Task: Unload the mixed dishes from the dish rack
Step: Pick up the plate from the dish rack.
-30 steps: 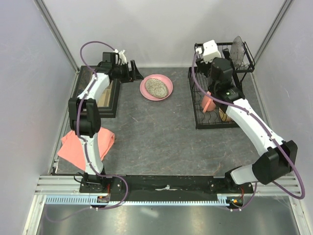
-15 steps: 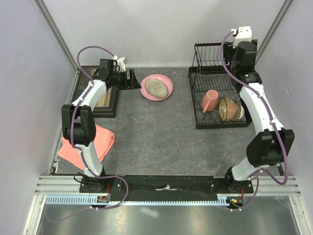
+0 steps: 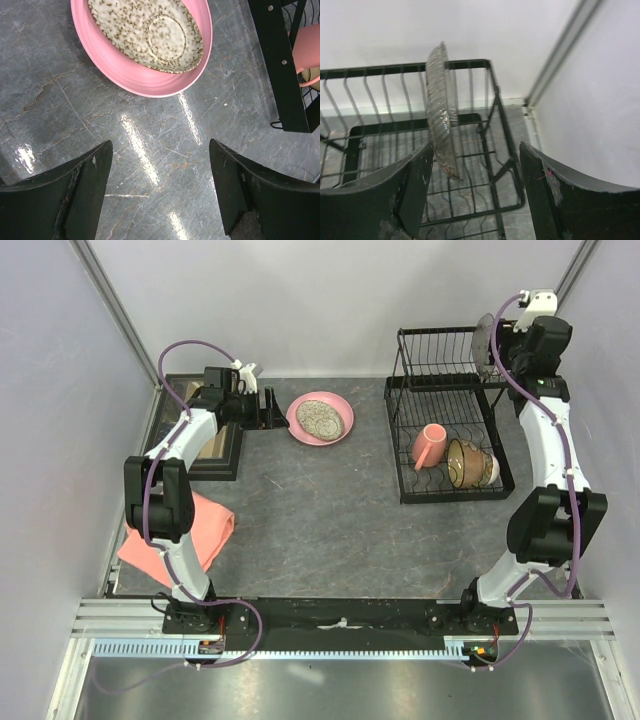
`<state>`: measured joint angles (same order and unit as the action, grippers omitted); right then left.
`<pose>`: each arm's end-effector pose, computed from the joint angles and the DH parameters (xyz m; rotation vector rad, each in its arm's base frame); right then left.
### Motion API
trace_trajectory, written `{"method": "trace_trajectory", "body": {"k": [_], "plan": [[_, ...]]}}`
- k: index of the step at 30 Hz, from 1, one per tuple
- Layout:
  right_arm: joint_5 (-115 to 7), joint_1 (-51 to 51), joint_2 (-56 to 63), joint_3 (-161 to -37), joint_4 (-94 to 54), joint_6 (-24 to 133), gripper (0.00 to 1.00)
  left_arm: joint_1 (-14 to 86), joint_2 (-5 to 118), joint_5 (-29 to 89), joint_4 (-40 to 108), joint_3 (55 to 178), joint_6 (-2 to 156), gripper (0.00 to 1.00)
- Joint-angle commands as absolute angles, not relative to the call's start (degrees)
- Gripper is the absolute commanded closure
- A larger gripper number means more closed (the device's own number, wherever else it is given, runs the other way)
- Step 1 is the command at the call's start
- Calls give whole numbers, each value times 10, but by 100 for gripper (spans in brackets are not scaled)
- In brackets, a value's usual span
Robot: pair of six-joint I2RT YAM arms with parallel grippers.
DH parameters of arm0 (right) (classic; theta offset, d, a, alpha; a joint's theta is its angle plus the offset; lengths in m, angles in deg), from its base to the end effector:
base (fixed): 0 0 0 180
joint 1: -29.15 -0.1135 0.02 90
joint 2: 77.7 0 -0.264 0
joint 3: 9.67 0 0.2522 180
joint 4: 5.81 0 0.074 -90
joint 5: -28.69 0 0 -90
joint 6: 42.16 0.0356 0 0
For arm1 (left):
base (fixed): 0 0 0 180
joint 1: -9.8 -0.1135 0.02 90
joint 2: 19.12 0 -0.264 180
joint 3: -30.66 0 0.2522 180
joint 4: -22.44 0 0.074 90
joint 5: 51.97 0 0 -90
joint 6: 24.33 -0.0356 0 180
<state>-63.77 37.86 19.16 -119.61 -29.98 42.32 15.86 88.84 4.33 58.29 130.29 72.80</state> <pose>0.3998 -0.0628 0.4116 0.0805 1.7674 -0.2180 0.4208 -0.0645 0.2559 0.2723 2.2978 -0.8020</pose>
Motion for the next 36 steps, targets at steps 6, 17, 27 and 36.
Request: {"method": "trace_trajectory", "body": {"k": [6, 17, 27, 36], "plan": [[-487, 400, 220, -1240, -295, 449, 25, 153, 866, 20, 549, 1297, 716, 16], [-424, 408, 250, -1252, -271, 463, 43, 153, 875, 13, 549, 1301, 716, 17], [-382, 414, 266, -1249, -240, 463, 60, 152, 877, 11, 551, 1304, 711, 17], [-365, 425, 267, -1244, -226, 464, 71, 152, 885, 0, 553, 1309, 721, 17]]}}
